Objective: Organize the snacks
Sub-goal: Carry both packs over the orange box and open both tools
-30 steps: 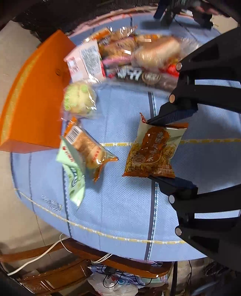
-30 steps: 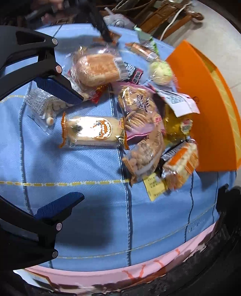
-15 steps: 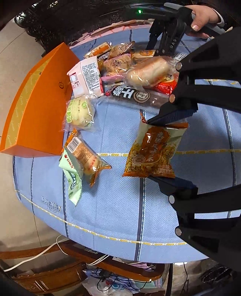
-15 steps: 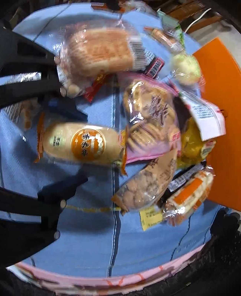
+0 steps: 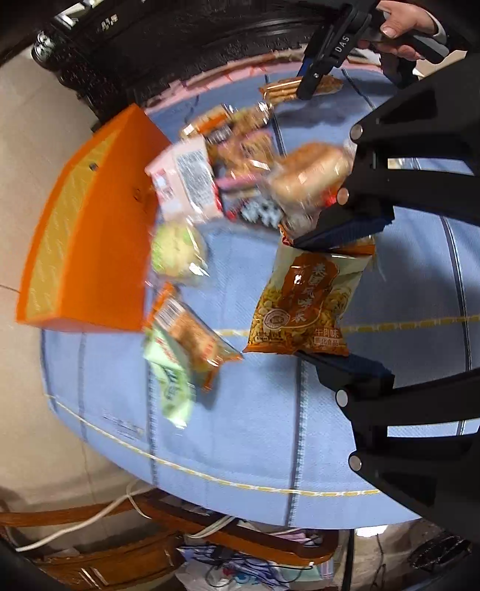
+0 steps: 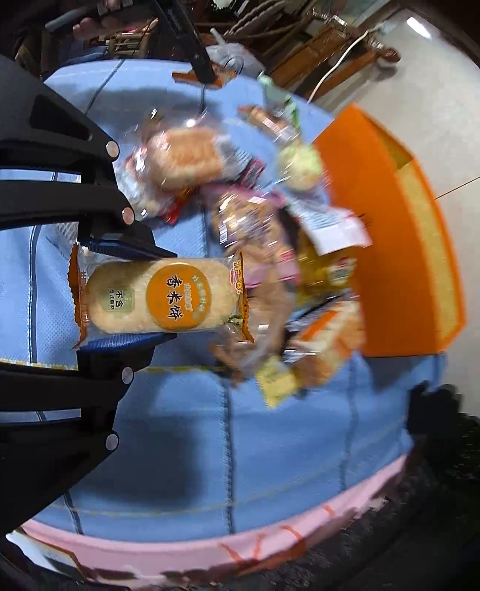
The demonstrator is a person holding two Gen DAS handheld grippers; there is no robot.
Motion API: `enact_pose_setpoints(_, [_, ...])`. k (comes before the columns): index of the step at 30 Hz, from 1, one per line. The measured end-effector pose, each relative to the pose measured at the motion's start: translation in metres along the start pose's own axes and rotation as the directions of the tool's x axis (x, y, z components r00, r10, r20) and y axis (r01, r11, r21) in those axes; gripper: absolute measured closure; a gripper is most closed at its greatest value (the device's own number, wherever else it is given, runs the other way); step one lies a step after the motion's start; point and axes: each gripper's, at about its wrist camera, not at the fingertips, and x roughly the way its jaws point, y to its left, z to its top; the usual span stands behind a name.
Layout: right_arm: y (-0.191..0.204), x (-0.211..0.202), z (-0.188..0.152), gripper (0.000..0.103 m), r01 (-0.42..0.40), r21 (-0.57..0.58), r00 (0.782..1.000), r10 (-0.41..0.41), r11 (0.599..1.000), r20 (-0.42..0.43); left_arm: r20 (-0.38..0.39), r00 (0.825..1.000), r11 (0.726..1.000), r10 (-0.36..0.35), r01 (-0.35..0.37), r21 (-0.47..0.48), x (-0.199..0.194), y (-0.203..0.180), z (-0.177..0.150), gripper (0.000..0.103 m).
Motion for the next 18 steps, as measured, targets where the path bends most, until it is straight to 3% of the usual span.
enact_pose_setpoints(9, [0.014, -0.033, 0.056, 0.068, -0.056, -0.056, 0.993, 0.062, 0.997, 0.104, 0.105, 0.993, 0.998, -0.058, 0.055, 0.029, -0.036, -0.031, 0.037, 0.052])
enact_pose_setpoints(18, [0.035, -0.055, 0.149, 0.068, -0.087, -0.091, 0.966, 0.107, 0.992, 0.235, 0.204, 0.974, 0.995, -0.095, 0.084, 0.059, -0.045, -0.061, 0.127, 0.052])
